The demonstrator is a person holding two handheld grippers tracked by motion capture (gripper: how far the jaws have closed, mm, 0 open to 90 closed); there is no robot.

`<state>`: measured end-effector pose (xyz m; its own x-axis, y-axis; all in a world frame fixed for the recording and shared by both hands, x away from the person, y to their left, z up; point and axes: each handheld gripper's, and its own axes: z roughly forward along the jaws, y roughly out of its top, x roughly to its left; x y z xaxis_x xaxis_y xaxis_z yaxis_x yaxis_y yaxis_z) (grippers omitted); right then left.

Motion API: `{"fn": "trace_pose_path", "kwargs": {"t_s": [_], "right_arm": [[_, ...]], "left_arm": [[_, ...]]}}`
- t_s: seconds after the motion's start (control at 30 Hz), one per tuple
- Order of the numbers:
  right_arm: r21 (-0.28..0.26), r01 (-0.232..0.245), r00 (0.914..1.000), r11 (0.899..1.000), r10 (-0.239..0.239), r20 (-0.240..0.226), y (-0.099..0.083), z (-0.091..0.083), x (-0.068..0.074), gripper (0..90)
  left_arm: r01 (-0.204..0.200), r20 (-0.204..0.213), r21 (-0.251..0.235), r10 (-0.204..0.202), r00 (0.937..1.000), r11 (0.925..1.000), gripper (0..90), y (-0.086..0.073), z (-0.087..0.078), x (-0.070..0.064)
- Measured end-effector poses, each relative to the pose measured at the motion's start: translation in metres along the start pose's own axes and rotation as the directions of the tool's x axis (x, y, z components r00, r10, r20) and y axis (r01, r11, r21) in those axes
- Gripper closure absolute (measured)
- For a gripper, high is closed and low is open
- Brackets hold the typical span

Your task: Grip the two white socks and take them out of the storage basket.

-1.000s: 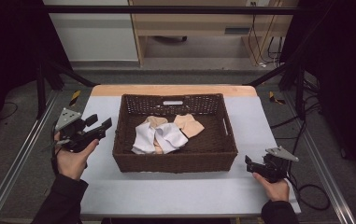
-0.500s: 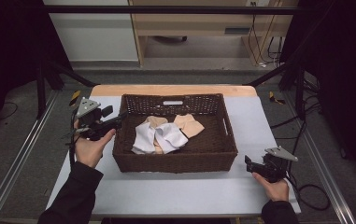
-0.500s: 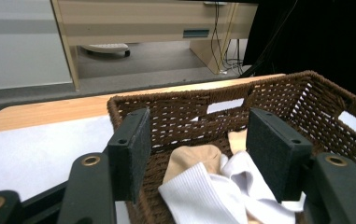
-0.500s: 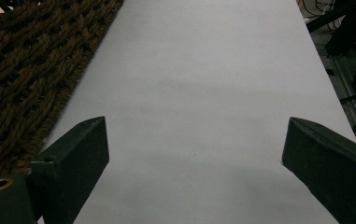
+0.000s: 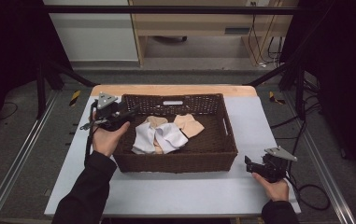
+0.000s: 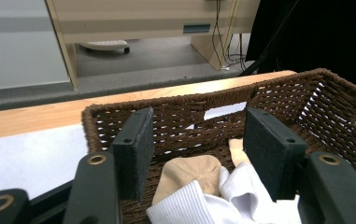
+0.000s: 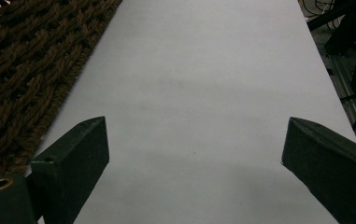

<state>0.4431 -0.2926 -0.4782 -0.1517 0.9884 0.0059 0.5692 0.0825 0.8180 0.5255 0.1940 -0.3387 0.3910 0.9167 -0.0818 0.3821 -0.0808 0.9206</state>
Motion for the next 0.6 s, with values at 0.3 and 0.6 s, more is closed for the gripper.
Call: {"fn": "trace_pose_path", "kwargs": {"t_s": [0.3, 0.6], "right_arm": [[0.006, 0.008, 1.0, 1.0, -0.008, 0.0, 0.0, 0.001, 0.0, 7.7], [0.013, 0.017, 0.9999, 1.0, -0.017, -0.002, 0.0, 0.001, 0.0, 7.7]], "left_arm": [[-0.022, -0.017, 0.067, 0.023, 0.9996, 0.9975, 42.3, -0.005, 0.029, -0.009], [-0.051, -0.005, 0.095, 0.052, 0.9987, 0.9942, 36.5, -0.017, 0.046, -0.016]]}}
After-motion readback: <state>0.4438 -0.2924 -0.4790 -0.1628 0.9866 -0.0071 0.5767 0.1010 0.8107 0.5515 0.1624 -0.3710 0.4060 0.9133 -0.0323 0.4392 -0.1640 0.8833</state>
